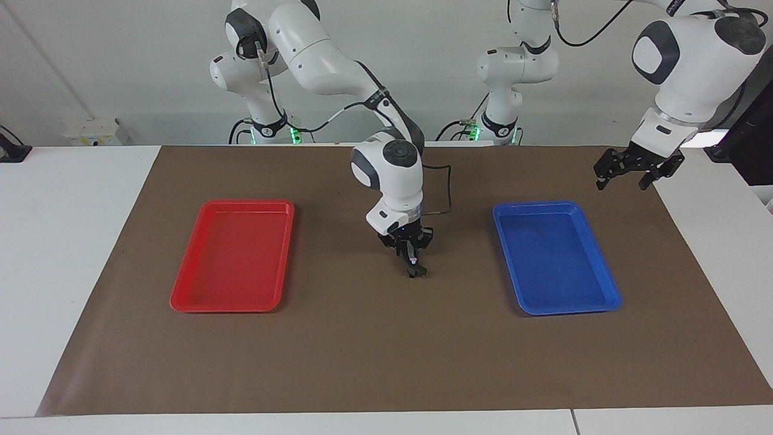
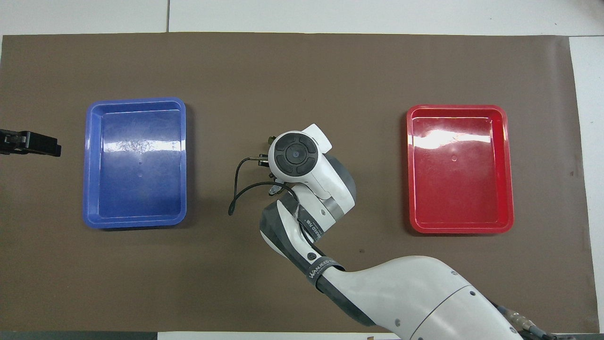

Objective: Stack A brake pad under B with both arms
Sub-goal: 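Lower the held pad onto the first pad and open the right gripper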

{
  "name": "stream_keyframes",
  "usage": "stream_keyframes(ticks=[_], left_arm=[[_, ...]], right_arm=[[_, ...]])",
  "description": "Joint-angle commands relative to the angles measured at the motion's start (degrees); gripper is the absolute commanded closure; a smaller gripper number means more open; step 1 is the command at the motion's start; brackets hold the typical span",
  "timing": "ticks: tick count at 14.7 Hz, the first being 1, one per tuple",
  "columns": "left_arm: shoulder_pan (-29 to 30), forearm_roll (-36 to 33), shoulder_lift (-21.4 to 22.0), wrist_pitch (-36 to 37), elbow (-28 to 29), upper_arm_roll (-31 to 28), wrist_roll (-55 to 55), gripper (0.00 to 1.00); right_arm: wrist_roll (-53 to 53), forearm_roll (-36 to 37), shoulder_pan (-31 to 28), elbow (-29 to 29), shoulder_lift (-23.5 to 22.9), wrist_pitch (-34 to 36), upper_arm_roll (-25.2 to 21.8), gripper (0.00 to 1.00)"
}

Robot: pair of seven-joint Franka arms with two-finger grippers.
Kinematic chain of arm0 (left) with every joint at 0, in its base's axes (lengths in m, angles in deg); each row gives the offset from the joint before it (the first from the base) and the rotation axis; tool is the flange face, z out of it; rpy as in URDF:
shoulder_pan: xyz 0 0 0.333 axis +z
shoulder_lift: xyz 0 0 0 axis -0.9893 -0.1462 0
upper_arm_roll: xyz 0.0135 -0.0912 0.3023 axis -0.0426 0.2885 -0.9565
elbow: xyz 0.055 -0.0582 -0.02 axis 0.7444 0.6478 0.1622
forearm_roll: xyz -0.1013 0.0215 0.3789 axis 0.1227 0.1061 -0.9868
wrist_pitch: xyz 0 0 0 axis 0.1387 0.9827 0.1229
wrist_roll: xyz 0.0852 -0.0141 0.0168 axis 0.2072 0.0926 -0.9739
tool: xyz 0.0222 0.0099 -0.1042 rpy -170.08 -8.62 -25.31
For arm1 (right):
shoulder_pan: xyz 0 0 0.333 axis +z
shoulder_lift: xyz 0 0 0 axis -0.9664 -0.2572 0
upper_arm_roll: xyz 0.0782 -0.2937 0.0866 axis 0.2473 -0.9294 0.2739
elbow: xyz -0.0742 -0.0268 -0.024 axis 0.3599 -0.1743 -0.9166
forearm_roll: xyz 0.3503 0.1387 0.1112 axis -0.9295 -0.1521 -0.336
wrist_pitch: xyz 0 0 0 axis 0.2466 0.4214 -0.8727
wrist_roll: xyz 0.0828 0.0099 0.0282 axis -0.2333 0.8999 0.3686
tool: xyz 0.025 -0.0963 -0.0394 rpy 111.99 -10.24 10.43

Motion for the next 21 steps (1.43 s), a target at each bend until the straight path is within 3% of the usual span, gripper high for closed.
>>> stream_keyframes(ticks=[1,7,8,10,11,21], left_arm=[[0.6,0.1,0.1,1.2,-0.4,0.3,1.1,0.01],[0.5,0.1,0.3,1.4,-0.4,0.3,1.1,0.01],[0.5,0.1,0.3,1.4,-0.4,0.3,1.1,0.01],[0.5,0.1,0.3,1.3,-0.4,0.4,1.1,0.01],[0.5,0.1,0.3,1.3,-0.4,0.4,1.1,0.01],[0.5,0.1,0.4,0.9,-0.2,0.4,1.1,0.01]], right_arm=[[-1.4,1.2,-0.3,-0.2,-0.1,-1.2,0.2,1.0],[-1.5,1.6,-0.2,0.5,-0.3,-1.4,0.2,0.93],[-1.5,1.6,-0.2,0.5,-0.3,-1.4,0.2,0.83],[-1.6,1.6,-0.3,0.5,-0.4,-1.5,0.2,0.51],[-1.6,1.6,0.0,0.7,-0.4,-1.4,0.2,0.01],[-1.7,6.7,-1.1,0.2,0.0,-0.7,-0.3,0.0]])
